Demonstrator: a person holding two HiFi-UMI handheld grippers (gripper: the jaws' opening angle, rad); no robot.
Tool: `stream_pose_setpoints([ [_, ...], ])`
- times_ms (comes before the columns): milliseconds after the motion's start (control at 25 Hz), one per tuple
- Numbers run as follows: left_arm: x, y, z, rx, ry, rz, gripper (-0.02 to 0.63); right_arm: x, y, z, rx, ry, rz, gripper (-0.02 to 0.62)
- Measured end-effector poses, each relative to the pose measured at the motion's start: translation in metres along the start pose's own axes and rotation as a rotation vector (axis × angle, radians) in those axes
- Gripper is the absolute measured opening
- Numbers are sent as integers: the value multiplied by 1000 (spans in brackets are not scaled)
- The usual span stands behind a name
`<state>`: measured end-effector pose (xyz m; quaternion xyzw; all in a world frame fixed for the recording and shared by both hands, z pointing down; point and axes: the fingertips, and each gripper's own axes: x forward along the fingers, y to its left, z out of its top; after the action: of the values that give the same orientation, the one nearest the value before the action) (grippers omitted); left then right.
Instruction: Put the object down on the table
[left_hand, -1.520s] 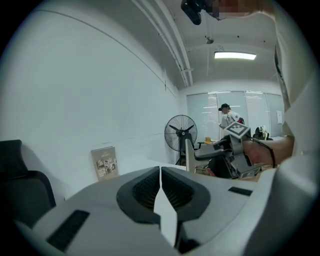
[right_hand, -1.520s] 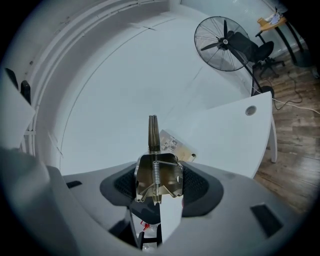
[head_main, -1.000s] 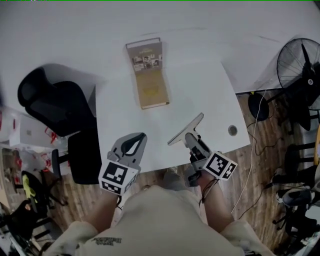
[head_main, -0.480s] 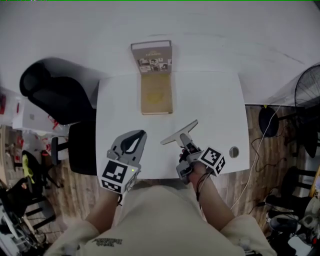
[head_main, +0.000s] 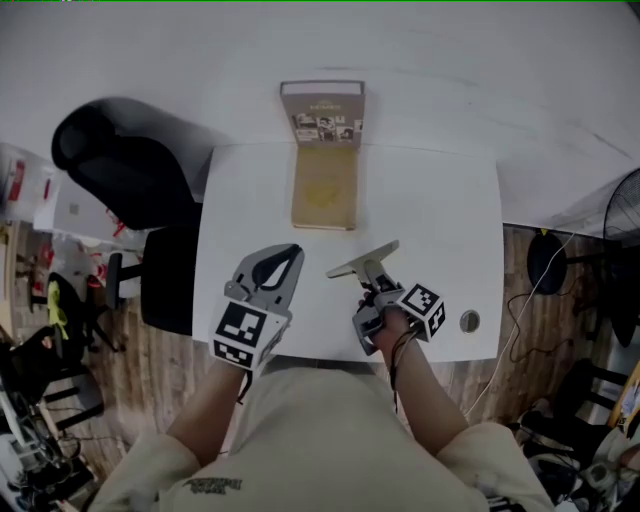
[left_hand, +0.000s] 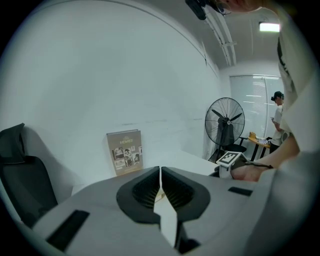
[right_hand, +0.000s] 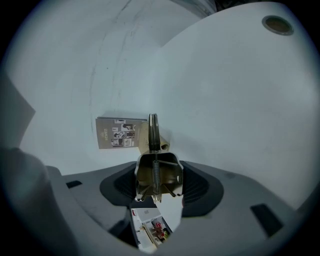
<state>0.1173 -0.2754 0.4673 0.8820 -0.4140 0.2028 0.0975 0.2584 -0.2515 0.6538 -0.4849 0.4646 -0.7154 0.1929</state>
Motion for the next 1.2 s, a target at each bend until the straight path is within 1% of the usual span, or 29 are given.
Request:
stream_pose_setpoints([
  [120,2,9,-7,-19,13,25,29,8,-4,-6,1,4,-31,238],
  [240,1,15,-14,-44,23,31,29,16,-8,-9,-28,-28,-67,236],
  [360,1,21,-23,-61,35,28,28,30,-13,-11,1,-53,-87,238],
  [600,6,30,-41,-82,69,2,28,57,-20,-17,36,-73,-118,238],
  [800,12,39,-57,-110,101,-34,29,77,-24,-22,79,-99,-138,238],
  [960,15,49,-69,-117,124,-59,29,91,-26,-25,63,-128,-164,238],
  [1120,14,63,-81,-172,141,-74,29,103,-32,-31,81,-150,-191,239],
  [1200,13,70,-85,-180,145,-81,29,106,-33,-33,61,-168,-207,238],
])
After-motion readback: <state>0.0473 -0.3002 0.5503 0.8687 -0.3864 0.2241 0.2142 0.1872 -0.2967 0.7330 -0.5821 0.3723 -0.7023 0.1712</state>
